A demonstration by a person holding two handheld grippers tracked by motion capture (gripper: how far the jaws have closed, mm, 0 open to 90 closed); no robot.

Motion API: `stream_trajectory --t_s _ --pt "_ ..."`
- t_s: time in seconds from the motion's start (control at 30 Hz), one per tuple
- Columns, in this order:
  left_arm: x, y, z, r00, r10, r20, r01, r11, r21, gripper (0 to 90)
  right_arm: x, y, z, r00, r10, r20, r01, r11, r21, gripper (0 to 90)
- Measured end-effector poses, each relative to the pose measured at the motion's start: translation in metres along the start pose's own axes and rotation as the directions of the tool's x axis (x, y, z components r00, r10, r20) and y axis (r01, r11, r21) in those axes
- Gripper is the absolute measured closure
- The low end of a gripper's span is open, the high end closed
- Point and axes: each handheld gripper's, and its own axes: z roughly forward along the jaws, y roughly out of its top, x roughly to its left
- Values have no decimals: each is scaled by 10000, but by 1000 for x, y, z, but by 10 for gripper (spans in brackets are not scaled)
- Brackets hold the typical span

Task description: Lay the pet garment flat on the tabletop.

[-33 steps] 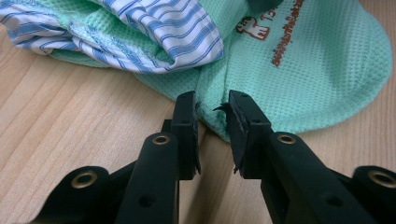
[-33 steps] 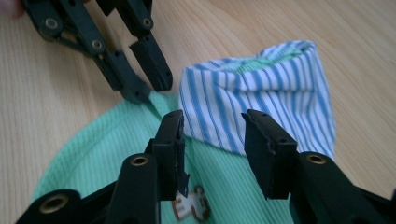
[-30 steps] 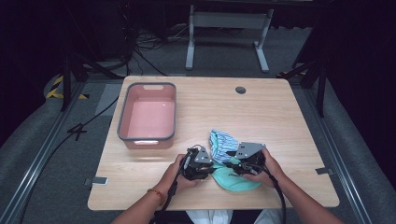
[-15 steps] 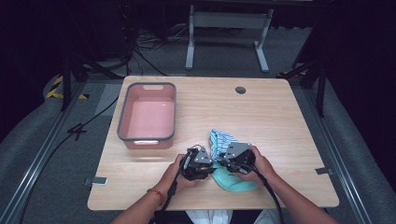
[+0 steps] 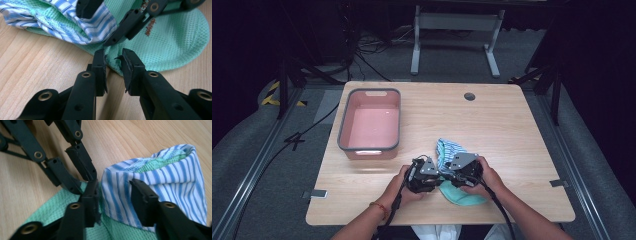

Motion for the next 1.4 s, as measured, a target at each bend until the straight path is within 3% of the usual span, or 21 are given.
stream_trajectory --t_s 0.2,0.23,0.27,0.4,0.57,0.93,1.2,1.3,1.4 --pt "0 0 0 10000 -21 26 21 10000 -1 745 0 1 5 9993 -8 378 0 9997 228 570" --pt "0 -1 0 10000 -11 42 11 10000 -11 745 -1 1 7 9990 68 439 -81 9995 297 653" --pt "0 -1 0 10000 -11 42 11 10000 -11 745 -1 1 7 9990 68 439 -81 9995 297 653" --pt "0 -1 0 10000 -22 41 22 10000 -24 746 -1 1 7 9999 -11 155 5 9990 446 822" --pt "0 -1 0 10000 -24 54 24 10000 -22 746 -5 -1 4 9997 252 -45 -250 9994 226 879" --pt "0 -1 0 10000 -22 39 22 10000 -18 746 -11 -4 -14 9994 358 -1 -358 9992 -166 895" --pt "1 5 -3 9999 -6 -151 6 10000 29 695 -22 -8 -39 9990 441 98 -434 9972 -603 896" --pt "3 11 -10 9994 -172 -306 166 9996 -221 645 -24 -12 -46 9989 467 90 -460 9970 -622 896" --pt "7 17 -16 9969 -225 -760 197 9991 -368 618 -27 -15 -51 9988 484 97 -476 9964 -697 896"
